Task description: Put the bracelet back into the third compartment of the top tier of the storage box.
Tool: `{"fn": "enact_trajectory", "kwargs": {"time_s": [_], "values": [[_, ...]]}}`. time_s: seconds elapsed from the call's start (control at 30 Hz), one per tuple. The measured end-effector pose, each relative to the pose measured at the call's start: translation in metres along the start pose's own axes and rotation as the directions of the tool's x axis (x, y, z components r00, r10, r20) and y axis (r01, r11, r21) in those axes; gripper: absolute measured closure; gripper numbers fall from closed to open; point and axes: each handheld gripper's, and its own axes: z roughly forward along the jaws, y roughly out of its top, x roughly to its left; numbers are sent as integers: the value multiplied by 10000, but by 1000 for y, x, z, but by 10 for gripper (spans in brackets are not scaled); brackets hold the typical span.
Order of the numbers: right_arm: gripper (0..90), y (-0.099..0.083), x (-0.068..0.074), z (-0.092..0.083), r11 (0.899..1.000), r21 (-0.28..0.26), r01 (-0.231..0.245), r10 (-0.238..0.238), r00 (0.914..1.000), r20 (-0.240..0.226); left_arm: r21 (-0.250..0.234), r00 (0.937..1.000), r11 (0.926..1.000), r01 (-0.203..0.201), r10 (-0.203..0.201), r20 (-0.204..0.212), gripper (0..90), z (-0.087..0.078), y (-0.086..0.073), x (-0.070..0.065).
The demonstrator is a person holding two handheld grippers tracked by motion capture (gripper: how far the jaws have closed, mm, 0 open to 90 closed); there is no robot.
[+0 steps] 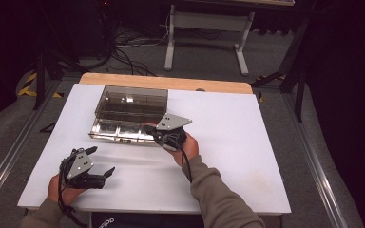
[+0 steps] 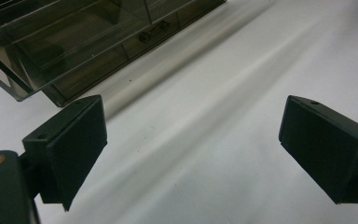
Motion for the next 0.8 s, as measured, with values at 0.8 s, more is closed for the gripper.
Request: {"fn": "enact_trajectory", "kwargs": {"time_s": [0.8], "values": [[729, 4, -1, -25, 9995, -324, 35, -12, 9975, 713, -26, 9998, 9999, 169, -170, -139, 103, -2, 0, 5]]}}
